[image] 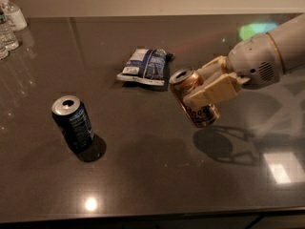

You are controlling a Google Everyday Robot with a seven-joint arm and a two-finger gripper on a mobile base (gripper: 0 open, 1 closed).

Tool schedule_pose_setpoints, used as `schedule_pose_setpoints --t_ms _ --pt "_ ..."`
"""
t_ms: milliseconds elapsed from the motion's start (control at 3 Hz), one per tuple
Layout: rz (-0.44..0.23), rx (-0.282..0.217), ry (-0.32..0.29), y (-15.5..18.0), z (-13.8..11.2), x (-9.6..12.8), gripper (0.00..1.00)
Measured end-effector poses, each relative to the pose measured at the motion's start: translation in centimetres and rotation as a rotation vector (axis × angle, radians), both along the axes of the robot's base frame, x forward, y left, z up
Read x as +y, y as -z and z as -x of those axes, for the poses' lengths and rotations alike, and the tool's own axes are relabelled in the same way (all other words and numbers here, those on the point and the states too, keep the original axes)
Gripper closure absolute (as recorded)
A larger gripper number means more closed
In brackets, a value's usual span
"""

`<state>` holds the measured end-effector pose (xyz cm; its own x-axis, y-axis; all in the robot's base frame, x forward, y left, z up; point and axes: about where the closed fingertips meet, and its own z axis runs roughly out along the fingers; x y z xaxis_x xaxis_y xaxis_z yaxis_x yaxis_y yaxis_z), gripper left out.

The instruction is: Place orange can upright

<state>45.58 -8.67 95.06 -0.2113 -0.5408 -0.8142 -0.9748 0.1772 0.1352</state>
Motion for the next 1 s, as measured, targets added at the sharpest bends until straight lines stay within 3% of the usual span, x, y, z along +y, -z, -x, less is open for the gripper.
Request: schedule_pose_setpoints --t_ms 667,1000 --pt "-0.231 -0.069 0.011 -0.1 0.6 -1.9 1.0" --pt "-0.283 -0.113 0.033 0.7 0.7 -2.9 1.0"
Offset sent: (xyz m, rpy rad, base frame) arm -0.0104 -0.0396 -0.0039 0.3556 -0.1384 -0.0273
